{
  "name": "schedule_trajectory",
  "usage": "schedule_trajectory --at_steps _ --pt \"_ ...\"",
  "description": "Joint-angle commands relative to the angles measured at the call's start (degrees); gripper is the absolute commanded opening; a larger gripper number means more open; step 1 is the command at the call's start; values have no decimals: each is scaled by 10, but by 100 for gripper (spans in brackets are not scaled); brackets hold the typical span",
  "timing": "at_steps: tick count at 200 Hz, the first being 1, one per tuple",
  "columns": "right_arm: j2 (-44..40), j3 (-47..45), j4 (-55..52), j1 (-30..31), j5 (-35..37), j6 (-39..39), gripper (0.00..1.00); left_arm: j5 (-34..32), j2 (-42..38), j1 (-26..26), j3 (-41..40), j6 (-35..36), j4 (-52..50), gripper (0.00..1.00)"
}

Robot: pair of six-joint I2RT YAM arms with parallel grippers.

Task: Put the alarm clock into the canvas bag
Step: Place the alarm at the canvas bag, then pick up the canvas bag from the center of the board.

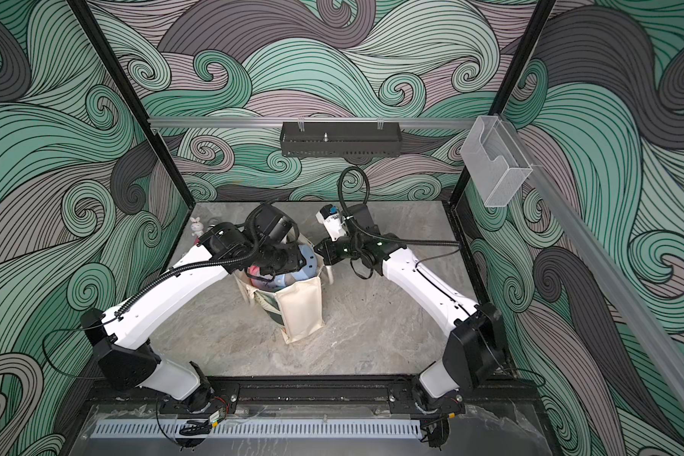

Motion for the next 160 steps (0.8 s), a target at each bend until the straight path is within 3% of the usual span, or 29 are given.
schedule_trajectory --at_steps 1,23,45,65,77,118,134,160 --pt "-19 2 8 2 -4 6 0 -4 1 -4 -19 17 -60 6" --pt "-17 5 7 3 -2 6 0 15 -4 -4 -37 35 -47 13" --pt "-17 6 6 3 1 4 0 17 -5 -3 -10 55 -40 52" --pt "-17 9 -2 3 6 -2 0 10 -19 -3 17 80 -21 83" --pt "-14 12 -8 3 7 -8 5 1 -34 -3 27 98 -5 98" --pt "2 31 -20 4 10 -16 30 -93 -87 6 90 142 -57 99" --pt "15 46 -25 6 11 -20 36 -120 -122 34 64 138 -69 99" --pt "45 74 -40 12 13 -32 44 -110 -182 104 -7 124 -74 96"
